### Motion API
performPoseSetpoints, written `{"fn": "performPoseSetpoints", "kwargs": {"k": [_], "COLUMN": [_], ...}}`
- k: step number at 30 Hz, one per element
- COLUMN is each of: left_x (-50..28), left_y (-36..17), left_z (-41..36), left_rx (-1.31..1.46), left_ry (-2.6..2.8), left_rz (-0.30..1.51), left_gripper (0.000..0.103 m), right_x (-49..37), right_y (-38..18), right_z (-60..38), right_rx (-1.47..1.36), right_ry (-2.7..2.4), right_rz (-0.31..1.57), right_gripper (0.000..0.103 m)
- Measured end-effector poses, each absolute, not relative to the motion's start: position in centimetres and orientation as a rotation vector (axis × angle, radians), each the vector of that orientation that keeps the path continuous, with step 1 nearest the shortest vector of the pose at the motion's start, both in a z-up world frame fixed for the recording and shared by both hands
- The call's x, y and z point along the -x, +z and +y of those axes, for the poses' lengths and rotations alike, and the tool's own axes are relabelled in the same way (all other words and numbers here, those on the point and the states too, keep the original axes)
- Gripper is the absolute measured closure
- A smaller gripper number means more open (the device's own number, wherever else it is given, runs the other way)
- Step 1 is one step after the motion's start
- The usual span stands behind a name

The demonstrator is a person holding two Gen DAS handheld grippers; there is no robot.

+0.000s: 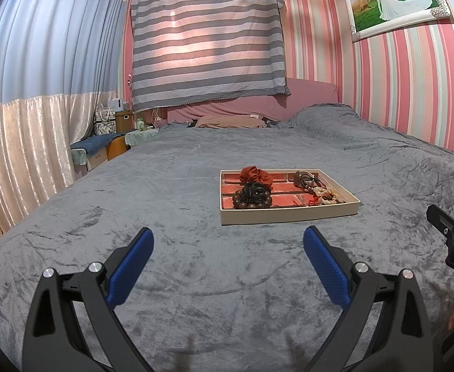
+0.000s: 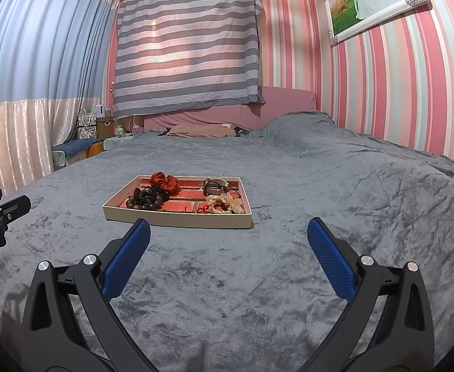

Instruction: Organize jewelry

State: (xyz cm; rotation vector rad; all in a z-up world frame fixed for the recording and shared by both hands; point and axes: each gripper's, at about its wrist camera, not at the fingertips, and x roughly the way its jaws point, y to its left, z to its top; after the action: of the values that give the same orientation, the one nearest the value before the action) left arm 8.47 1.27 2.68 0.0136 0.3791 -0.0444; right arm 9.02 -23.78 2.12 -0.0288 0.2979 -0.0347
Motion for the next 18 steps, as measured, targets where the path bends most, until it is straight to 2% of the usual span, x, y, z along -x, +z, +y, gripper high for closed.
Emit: {"fn": "performPoseSetpoints", "kwargs": {"k": [18], "left_x": [-8.47], "left_y": [2.65], "left_z": [1.29], "left_rx": [-0.014], "left_ry": [-0.043], "left_rz": [0.377], "left_gripper": [0.008], "right_x": [-8.99], "right_y": [2.08], "right_z": [-23.92], "right_rx": [0.029], "right_ry": [-0.035], "right_rz": [0.298], "right_gripper": [0.004]}}
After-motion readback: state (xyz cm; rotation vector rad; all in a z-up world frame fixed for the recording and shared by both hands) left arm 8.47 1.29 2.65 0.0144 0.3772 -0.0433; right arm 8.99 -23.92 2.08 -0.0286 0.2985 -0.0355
